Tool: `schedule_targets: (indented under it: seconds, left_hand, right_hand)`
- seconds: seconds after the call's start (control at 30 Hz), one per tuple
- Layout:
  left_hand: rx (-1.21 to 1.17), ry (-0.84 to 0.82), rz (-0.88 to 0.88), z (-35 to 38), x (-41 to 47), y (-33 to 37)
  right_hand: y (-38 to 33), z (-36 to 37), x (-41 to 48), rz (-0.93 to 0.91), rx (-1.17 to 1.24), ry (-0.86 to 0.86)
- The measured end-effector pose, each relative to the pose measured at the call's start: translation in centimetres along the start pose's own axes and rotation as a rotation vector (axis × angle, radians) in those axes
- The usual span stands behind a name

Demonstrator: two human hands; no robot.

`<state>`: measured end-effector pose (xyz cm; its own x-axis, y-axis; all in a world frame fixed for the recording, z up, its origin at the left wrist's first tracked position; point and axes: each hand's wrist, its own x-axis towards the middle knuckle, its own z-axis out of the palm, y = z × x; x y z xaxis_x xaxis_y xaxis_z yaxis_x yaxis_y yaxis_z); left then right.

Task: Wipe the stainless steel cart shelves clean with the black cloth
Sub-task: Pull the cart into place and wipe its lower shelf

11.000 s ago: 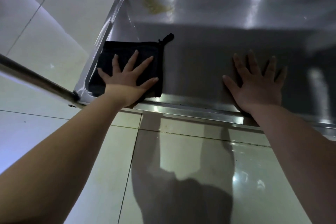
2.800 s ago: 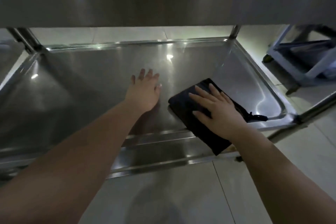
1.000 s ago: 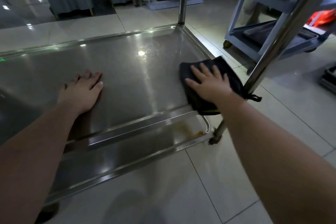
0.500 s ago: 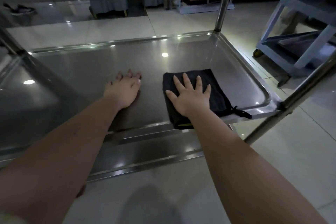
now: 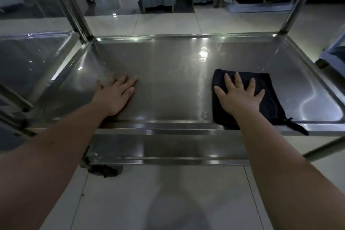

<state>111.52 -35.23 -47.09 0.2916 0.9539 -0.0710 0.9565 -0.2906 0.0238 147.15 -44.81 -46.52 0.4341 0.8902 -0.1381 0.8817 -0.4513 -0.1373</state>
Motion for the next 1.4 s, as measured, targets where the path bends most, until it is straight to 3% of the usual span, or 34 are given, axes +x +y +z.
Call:
schedule_targets:
  seconds: [0.27,0.4,0.6,0.7,0.8,1.0,1.1,1.23,1.33,1.4]
  left_hand:
    - [-0.045,0.031,-0.009,0.2,-0.1,-0.5]
    - [-0.051,0.025,0.002,0.0,-0.3,0.0]
    - [-0.07,0.043,-0.003,0.1,-0.3,0.2]
    - [-0.084,0.043,-0.012,0.3,-0.4,0.7]
    - [-0.075,0.051,-0.027,0.2,-0.7,1.0]
    - [-0.087,0.07,-0.039,0.5,-1.1,0.8]
    - [-0.109,0.061,-0.031,0.3,-1.2,0.7]
    - [-0.09,0.151,0.001,-0.7,-2.0,0.7]
    - [-0.038,0.253,0.106,-2.0,-2.0,4.3]
    - [-0.096,0.188,0.154,-2.1,-1.9,9.2]
  right_hand:
    - [-17.3,3.5,-4.9,-0.341,-0.05,-0.067]
    - [-13.5,2.3,-2.9,-0.363,0.02,-0.056]
    - [0.9,-0.8,1.8,-0.024,0.042,-0.011]
    - [4.9,-1.3,2.1,0.087,0.059,-0.007]
    - [2.7,-1.1,1.5,0.12,0.067,-0.001]
    - [-12.2,1.8,-2.3,-0.218,0.009,0.01]
    - [-17.6,3.0,-4.8,-0.27,-0.006,-0.03]
    - [-16.5,1.4,-4.5,-0.332,0.248,-0.095]
    - [-11.8,-0.8,-2.7,-0.311,0.365,0.06]
    - [-8.8,-1.3,-2.0,-0.235,0.356,0.08]
